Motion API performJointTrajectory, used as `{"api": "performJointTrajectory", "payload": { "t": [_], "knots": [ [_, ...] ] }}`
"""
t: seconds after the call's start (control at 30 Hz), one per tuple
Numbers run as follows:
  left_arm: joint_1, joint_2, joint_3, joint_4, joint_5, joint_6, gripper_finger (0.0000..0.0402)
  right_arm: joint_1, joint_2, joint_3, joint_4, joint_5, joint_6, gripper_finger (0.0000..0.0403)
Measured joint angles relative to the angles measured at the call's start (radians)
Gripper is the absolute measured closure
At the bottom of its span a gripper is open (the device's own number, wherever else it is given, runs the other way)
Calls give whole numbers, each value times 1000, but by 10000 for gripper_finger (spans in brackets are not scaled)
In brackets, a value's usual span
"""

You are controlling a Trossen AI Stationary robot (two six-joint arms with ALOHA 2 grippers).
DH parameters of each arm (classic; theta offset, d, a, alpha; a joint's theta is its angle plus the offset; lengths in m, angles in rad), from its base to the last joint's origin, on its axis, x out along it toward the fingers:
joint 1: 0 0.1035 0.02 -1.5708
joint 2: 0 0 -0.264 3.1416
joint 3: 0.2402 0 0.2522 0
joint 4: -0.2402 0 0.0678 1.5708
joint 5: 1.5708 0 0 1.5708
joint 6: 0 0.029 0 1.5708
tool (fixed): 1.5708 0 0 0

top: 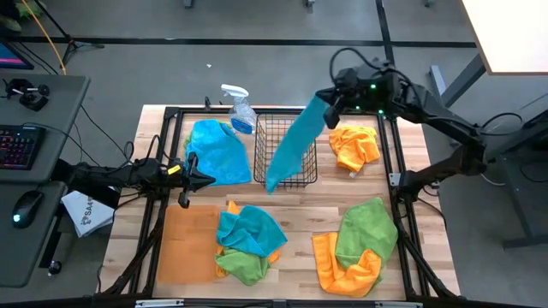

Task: Sort microfiber towel by color & place in baskets
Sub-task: Put the top right blue towel into the black basket

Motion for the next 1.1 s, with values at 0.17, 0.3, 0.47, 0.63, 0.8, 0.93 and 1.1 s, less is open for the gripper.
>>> {"api": "performJointTrajectory", "payload": {
  "t": [0.17,0.3,0.47,0.63,0.8,0.93,1.1],
  "knots": [
    [0,0,0,0,0,0,401,5,63,0,5,-66,-1,403],
    [0,0,0,0,0,0,401,9,142,0,40,-211,-11,403],
    [0,0,0,0,0,0,401,43,261,0,52,-293,-28,403],
    [0,0,0,0,0,0,401,47,377,-1,-61,-289,-64,403],
    [0,0,0,0,0,0,401,26,424,-19,-125,-340,-73,395],
    [0,0,0,0,0,0,401,2,407,-131,-109,-445,-15,356],
    [0,0,0,0,0,0,401,3,344,-295,-11,-467,106,274]
  ]
}}
